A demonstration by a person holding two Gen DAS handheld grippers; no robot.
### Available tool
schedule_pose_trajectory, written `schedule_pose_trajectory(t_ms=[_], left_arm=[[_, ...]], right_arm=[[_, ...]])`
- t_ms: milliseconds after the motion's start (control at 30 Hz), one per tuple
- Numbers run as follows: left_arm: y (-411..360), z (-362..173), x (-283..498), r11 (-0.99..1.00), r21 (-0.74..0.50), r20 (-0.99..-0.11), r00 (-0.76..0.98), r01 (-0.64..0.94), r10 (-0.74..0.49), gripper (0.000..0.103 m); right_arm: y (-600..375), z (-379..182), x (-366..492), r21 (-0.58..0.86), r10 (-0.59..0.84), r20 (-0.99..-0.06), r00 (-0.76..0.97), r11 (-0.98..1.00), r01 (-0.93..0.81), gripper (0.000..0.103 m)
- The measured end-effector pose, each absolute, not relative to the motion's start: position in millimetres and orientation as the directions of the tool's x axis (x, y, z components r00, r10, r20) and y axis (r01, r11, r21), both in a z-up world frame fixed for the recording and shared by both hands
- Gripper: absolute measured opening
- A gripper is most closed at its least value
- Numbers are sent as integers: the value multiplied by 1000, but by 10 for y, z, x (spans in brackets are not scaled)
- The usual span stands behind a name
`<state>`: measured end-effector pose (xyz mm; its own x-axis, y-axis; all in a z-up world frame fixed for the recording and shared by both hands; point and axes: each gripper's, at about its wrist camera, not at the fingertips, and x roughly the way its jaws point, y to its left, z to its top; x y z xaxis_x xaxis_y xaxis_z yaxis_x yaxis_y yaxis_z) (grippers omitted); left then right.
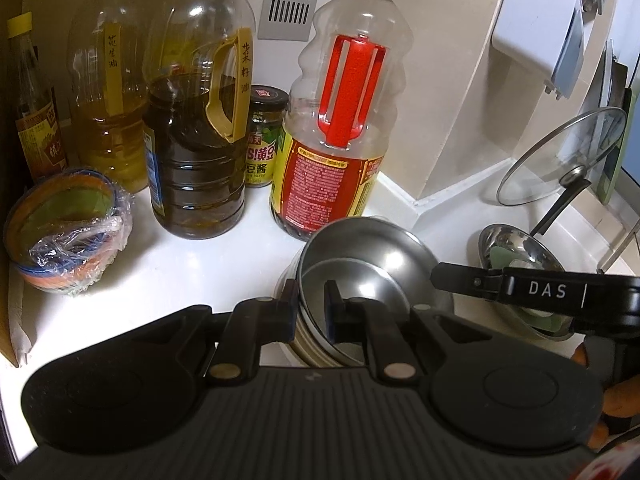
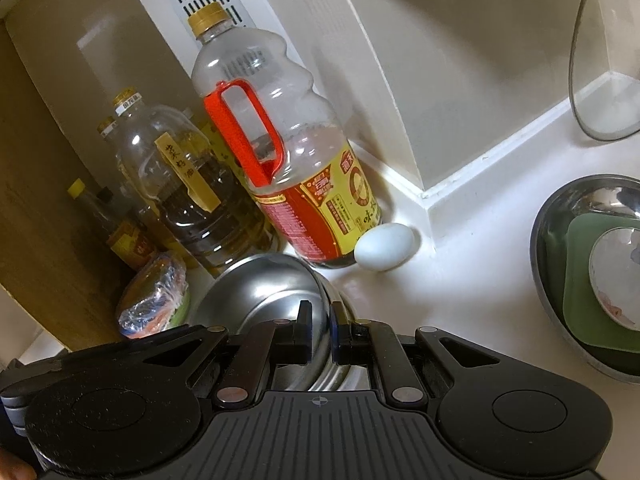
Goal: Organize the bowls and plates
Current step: 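Open the left gripper and pull it back from the bowls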
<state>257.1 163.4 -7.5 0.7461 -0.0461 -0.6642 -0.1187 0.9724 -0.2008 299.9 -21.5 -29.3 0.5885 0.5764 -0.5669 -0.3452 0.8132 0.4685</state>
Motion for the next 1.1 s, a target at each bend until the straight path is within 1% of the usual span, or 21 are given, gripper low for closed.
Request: schedule_pose_trajectory(t_ms=[300,400,433,467,500,533,567,633,700,867,1100], left_arm=[[1619,-41,2524,971,-194,-663,748,-139,-25,12],[1613,-5,2478,969,-199,-657,753,-145,-22,13],[1612,7,2459,968,-201,-657,754,-147,-22,13],[1610,19,2435,967,-204,-657,754,-151,-21,14],[1611,29,2410,965,-208,-658,753,-157,-19,15],[1611,40,2384,963,-213,-659,752,-163,-18,17],[1610,51,2352,962,-217,-659,752,-167,-18,18],[1604,71,2284,959,-220,-661,751,-179,-12,21],[1590,88,2207,958,-218,-666,746,-186,-7,21],[1532,111,1995,954,-214,-684,730,-208,6,25],[1378,101,1679,953,-195,-709,705,-232,27,25]], right_arm=[[-260,-292,2987,456,564,-581,587,823,-339,9],[-286,-277,2944,451,565,-578,589,822,-347,11],[-298,-271,2925,450,566,-577,589,822,-349,15],[-308,-265,2906,450,567,-575,590,822,-350,24],[-319,-260,2887,450,568,-573,591,821,-351,31],[-337,-254,2860,452,569,-569,593,819,-352,43],[-346,-244,2837,454,571,-565,596,818,-354,50],[-382,-229,2782,455,575,-559,598,815,-359,52],[-415,-218,2728,458,580,-560,591,812,-363,54],[-519,-211,2572,475,593,-562,577,802,-362,63],[-641,-242,2333,470,600,-591,539,799,-375,69]])
